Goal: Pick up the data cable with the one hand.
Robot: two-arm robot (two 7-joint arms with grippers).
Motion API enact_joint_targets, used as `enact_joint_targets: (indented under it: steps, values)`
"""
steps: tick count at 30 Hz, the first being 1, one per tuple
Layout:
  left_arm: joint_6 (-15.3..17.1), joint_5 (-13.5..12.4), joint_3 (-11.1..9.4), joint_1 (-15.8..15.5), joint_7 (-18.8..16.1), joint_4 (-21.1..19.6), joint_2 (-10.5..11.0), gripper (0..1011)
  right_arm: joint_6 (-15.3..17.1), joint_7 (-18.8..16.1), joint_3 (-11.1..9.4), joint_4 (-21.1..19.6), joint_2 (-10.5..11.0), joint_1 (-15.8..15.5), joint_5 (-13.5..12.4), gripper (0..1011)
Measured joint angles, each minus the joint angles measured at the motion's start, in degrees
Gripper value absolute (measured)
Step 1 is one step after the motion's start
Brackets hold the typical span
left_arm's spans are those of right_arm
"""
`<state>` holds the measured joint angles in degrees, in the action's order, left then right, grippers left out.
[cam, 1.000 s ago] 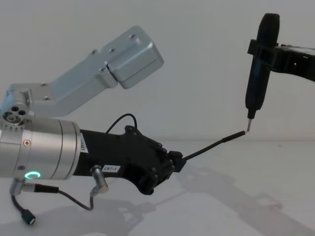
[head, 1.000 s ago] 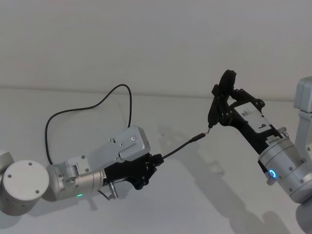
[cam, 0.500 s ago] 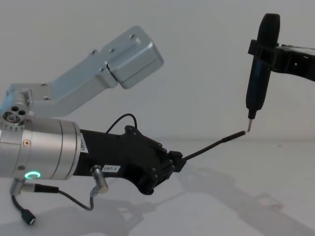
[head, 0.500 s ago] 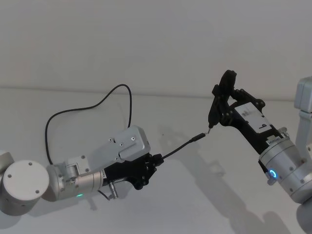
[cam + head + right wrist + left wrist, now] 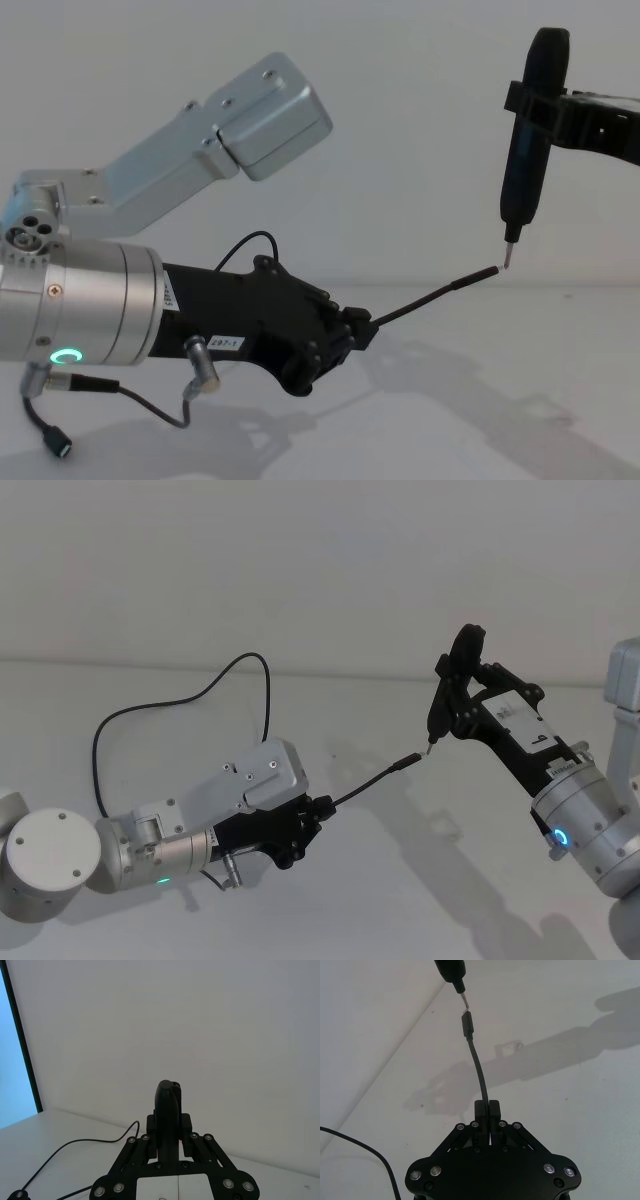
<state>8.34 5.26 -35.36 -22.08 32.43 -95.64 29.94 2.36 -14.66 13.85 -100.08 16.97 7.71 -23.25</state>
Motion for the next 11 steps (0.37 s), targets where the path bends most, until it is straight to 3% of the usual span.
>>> enact_joint_targets:
  steps: [11]
  values:
    - [0.0, 0.0, 0.0, 0.0, 0.0, 0.0, 0.0, 42, 0.01, 0.0, 0.0, -0.01, 0.0, 0.0, 0.0, 268]
